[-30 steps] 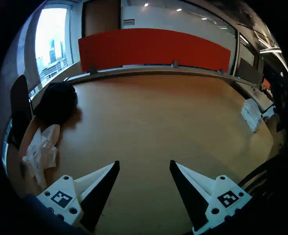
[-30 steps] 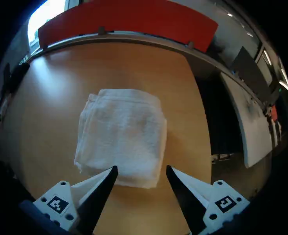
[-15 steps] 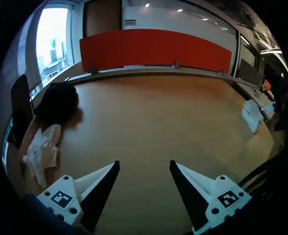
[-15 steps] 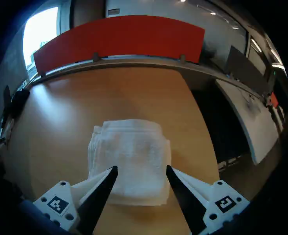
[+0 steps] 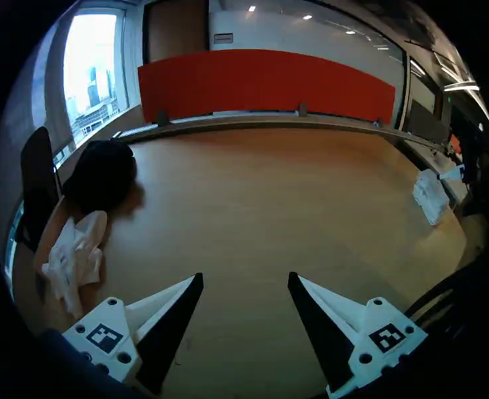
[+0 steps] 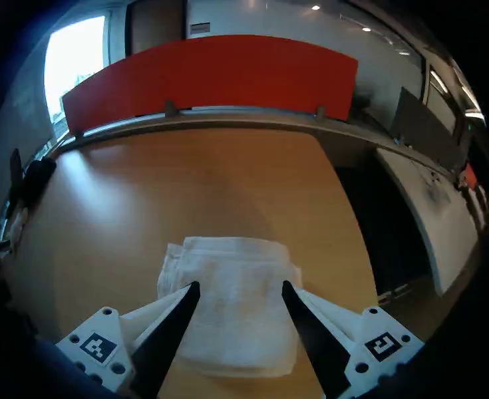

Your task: Fold towel

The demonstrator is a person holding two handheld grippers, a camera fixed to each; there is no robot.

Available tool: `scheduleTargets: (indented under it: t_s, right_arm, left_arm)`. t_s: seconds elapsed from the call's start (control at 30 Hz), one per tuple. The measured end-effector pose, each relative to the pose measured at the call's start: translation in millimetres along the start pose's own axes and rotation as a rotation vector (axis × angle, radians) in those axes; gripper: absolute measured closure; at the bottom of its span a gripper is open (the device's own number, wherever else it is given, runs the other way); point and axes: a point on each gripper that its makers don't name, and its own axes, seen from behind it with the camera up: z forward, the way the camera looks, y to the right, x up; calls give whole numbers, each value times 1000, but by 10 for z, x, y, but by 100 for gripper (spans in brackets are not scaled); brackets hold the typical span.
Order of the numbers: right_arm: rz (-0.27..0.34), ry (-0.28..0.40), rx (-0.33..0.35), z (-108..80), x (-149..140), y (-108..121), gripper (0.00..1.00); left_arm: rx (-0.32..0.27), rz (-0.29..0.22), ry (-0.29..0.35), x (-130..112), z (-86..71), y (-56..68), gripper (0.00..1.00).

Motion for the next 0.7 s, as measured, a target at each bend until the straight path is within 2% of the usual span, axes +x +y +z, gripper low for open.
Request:
scheduleTargets:
  t_s: [0.3, 0.7]
  right_arm:
    - [-10, 2, 18, 158, 153, -38, 4]
    - [-10, -37, 27, 380, 19, -39, 4]
  left_arm:
    - [13, -4, -5, -17, -14, -17, 5]
    - [34, -8, -18, -64, -59, -68, 5]
